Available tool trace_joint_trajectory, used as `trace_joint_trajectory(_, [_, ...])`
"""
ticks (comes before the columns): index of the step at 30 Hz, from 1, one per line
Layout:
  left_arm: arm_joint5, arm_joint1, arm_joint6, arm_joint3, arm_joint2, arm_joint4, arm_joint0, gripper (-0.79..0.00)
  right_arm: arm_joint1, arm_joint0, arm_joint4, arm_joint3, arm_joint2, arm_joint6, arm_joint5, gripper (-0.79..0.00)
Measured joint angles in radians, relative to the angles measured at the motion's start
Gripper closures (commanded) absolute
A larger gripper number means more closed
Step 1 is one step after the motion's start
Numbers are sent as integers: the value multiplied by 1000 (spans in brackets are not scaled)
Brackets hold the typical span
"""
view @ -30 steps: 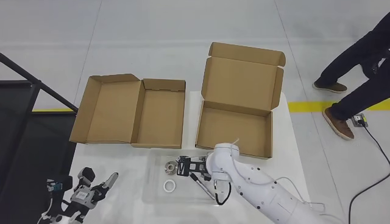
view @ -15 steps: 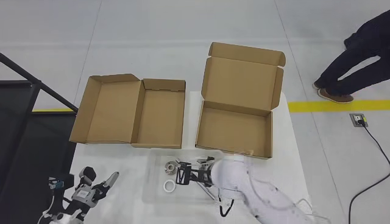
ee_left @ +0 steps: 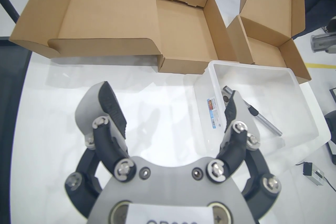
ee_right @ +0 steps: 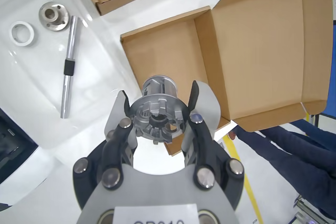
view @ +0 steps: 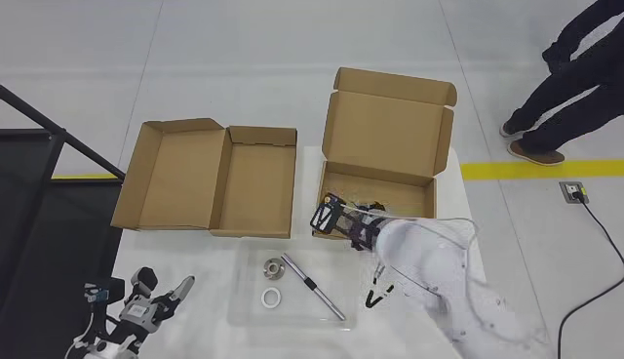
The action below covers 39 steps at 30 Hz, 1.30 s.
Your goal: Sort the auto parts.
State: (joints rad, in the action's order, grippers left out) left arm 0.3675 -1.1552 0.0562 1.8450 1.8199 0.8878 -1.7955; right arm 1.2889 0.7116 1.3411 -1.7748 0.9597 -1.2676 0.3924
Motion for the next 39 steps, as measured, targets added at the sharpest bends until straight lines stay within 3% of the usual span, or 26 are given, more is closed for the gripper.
trace_joint_trajectory(5, [-6,-1,1,7,7,-8,-7,-785,36,-187,-161,306,-30,102,38,0])
trace_joint_trajectory(8, [-24,-2,0,7,5,-14,-5,-785,45,-237,-212,439,-43,140,67,0])
trace_joint_trajectory(25, [-23,-2,0,7,5,-14,-5,-785,44,-223,-199,403,-44,141,60,0])
trace_joint_trajectory(31, [-23,-2,0,7,5,-14,-5,-785,79,-294,-206,536,-124,162,18,0])
trace_joint_trajectory(39, [-23,-2,0,7,5,-14,-5,-785,169,-444,-256,816,-276,246,8,0])
